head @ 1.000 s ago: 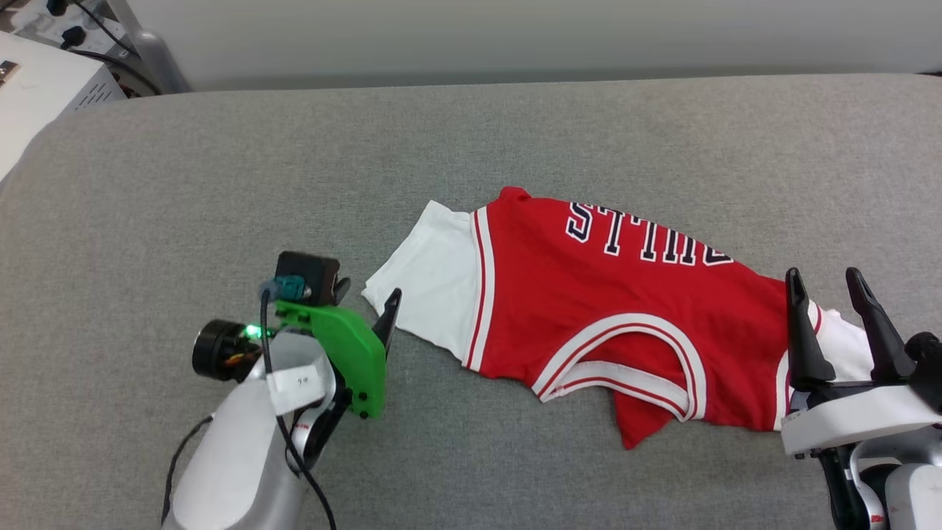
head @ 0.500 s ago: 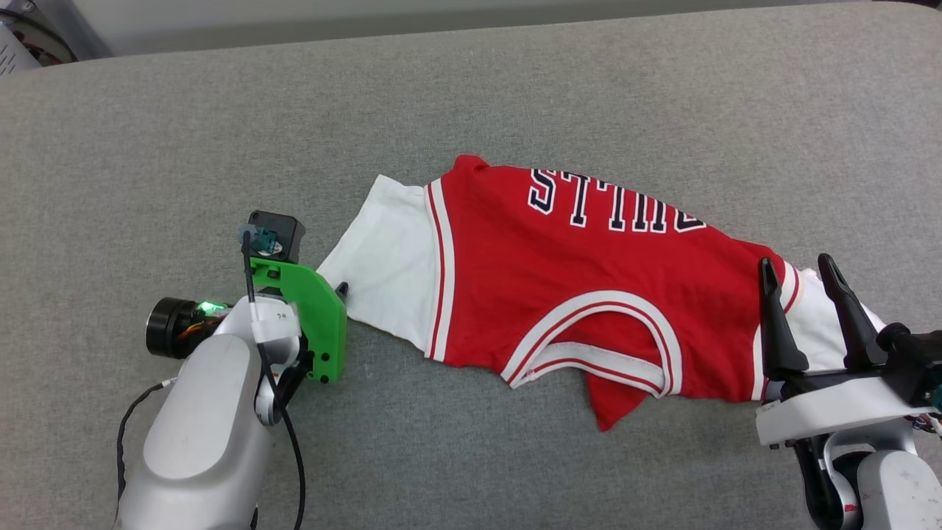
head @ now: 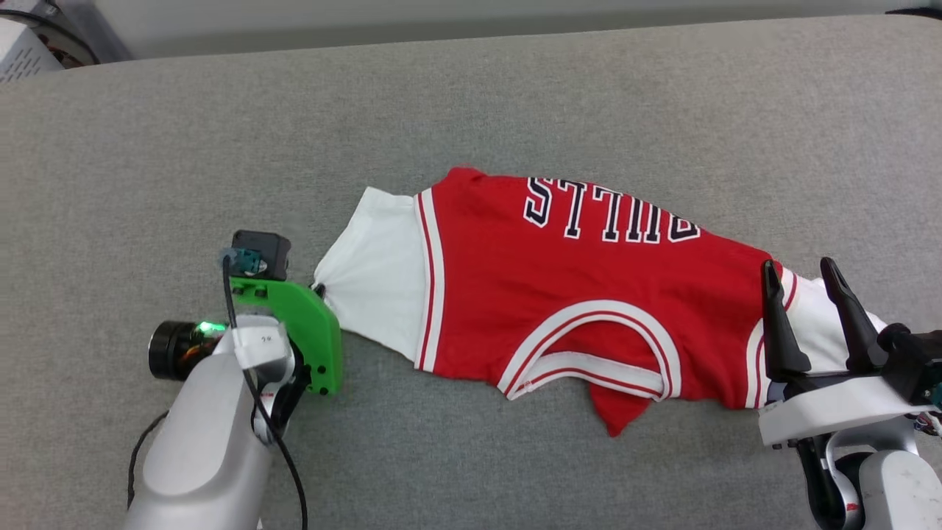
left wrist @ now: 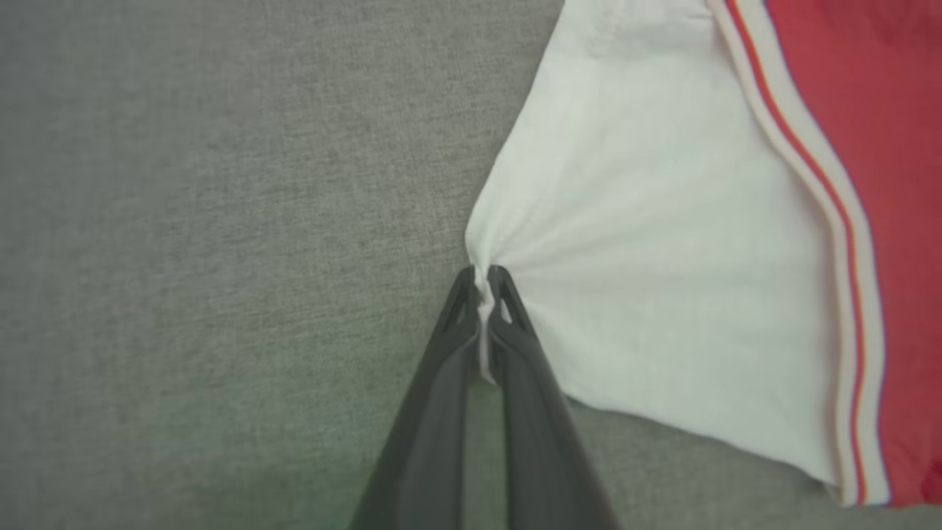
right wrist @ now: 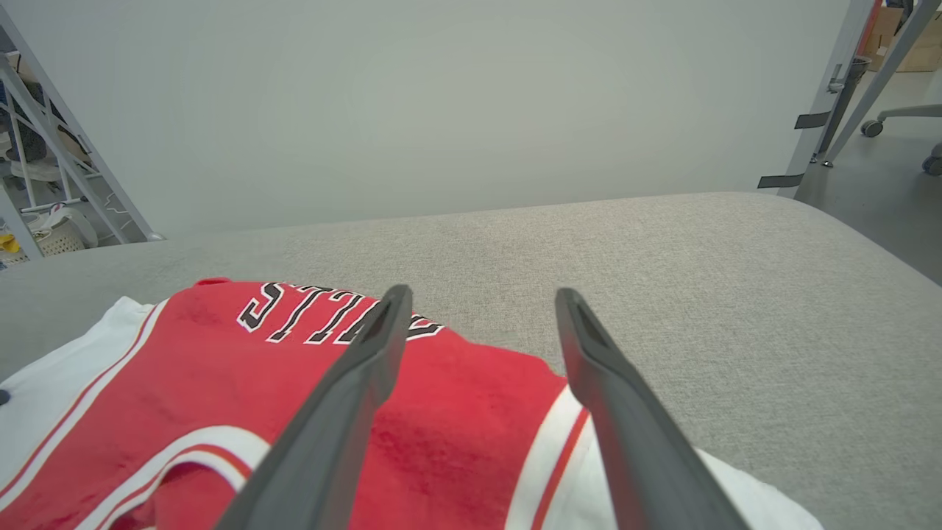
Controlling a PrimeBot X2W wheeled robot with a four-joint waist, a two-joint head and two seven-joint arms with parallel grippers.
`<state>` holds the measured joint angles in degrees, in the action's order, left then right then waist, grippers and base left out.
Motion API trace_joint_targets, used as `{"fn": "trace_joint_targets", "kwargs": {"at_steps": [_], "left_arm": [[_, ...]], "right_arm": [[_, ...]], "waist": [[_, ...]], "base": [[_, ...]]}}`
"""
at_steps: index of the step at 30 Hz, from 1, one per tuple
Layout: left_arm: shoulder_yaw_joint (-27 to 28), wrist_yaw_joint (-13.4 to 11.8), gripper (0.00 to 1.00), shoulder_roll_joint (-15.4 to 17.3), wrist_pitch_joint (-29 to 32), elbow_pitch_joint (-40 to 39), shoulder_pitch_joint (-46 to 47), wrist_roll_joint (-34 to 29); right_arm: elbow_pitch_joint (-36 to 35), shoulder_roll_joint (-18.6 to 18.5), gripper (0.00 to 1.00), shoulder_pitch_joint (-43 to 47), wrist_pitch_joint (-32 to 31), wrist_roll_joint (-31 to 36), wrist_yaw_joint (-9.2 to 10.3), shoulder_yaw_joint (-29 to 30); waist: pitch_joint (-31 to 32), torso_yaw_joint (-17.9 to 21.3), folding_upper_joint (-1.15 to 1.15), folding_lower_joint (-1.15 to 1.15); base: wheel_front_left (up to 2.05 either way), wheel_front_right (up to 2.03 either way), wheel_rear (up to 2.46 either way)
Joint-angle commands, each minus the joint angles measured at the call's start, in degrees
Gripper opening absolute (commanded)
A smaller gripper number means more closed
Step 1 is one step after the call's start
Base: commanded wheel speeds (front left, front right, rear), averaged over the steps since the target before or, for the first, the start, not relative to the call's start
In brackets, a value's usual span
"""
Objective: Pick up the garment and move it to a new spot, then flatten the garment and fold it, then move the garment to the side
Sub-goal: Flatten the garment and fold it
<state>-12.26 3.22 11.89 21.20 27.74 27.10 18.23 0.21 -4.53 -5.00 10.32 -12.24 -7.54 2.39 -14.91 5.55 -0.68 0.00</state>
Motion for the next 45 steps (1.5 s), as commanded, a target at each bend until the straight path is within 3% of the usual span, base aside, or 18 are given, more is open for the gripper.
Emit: {"fn": "trace_joint_targets", "kwargs": {"at_steps": [1, 10, 15, 16, 26, 31, 35, 41, 45], "left_arm": [[0.7, -0.6, 0.0, 0.0, -0.7, -0.8, -2.5, 1.0], [1.3, -2.0, 0.0, 0.7, -0.5, -12.4, -15.2, 3.1], [-1.7, -1.8, 0.0, 0.3, 0.4, -18.5, -22.3, 2.7], [-1.9, -1.8, 1.0, 0.1, -0.3, -18.7, -22.4, 2.5], [-2.2, 0.0, 1.0, -0.3, -17.5, -19.2, -19.6, -0.3], [-3.0, 0.9, 1.0, -1.1, -25.8, -18.4, -18.4, -1.2], [-3.6, 1.2, 1.0, -1.5, -28.7, -17.2, -18.0, -1.4], [-4.7, 1.6, 1.0, -2.0, -30.1, -15.4, -16.6, -1.3], [-5.0, 1.7, 1.0, -2.2, -30.9, -14.5, -15.8, -1.1]], "right_arm": [[0.4, -0.2, 1.0, -0.2, -0.2, 0.3, 0.05, 0.3], [1.9, -0.4, 1.0, 2.1, -3.2, 0.0, 0.05, 1.1], [3.5, -0.1, 1.0, 2.9, -6.9, 0.5, 0.05, 1.7], [3.6, -0.1, 1.0, 3.0, -7.3, 0.6, 0.05, 1.7], [2.3, -2.9, 1.0, 1.7, -12.6, 0.1, 0.05, -1.1], [0.7, -8.4, 1.0, -2.3, -25.3, -2.5, 0.05, -7.5], [1.0, -12.5, 1.0, -7.4, -37.7, -4.9, 0.05, -12.7], [6.6, -14.3, 1.0, -12.1, -56.0, -6.2, 0.05, -16.1], [9.8, -13.7, 1.0, -12.9, -61.7, -5.6, 0.05, -16.8]], "waist": [[2.2, -2.0, 0.68, 0.0], [6.9, -7.6, 0.68, 0.0], [8.2, -9.6, 0.68, 0.0], [8.3, -9.7, 0.68, 0.0], [8.7, -11.3, 0.68, 0.0], [8.2, -13.7, 0.68, 0.0], [7.3, -15.6, 0.68, 0.0], [5.8, -18.6, 0.68, 0.0], [4.7, -20.2, 0.68, 0.0]], "base": [[0.0, 0.0, 0.0], [0.0, 0.0, 0.0], [0.0, 0.0, 0.0], [0.0, 0.0, 0.0], [0.0, 0.0, 0.0], [0.0, 0.0, 0.0], [0.0, 0.0, 0.0], [0.0, 0.0, 0.0], [0.0, 0.0, 0.0]]}}
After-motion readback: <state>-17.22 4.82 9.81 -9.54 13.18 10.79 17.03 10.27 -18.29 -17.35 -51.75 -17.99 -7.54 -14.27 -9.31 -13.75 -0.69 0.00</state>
